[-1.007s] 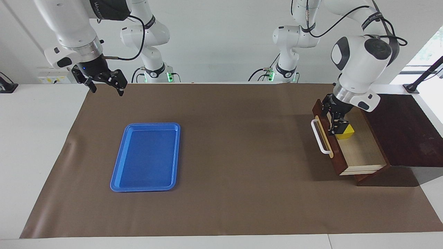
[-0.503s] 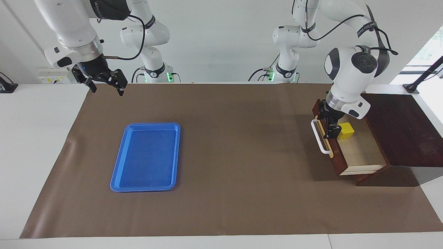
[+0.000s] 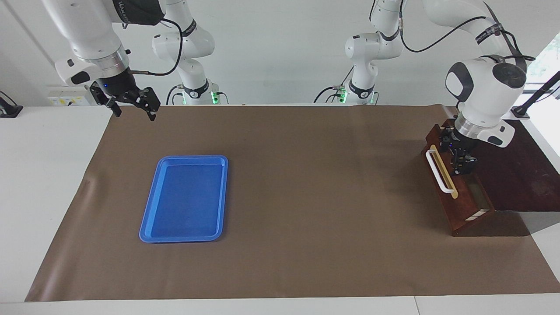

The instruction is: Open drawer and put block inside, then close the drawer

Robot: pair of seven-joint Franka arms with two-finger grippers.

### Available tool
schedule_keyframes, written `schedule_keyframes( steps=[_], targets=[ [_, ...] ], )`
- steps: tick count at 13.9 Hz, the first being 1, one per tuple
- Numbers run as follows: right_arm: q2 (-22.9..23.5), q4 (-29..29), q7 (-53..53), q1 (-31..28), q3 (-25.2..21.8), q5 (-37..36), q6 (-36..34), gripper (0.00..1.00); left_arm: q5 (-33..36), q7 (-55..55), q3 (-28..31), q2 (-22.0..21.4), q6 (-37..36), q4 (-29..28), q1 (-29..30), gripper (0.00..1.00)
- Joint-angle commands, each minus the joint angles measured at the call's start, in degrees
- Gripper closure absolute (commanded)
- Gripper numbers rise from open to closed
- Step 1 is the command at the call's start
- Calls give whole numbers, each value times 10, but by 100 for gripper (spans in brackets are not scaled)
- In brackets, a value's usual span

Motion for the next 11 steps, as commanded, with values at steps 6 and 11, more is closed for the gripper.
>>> schedule_keyframes(
  steps=[6,11],
  targets=[
    [-15,-16,-6,-4,2,-5,-2,0,12,19,-2,2,27,-1,36,0],
    [-15,-16,-7,-7,0,-5,-1,0,7,117,-5,-20,-22,24,15,0]
  ],
)
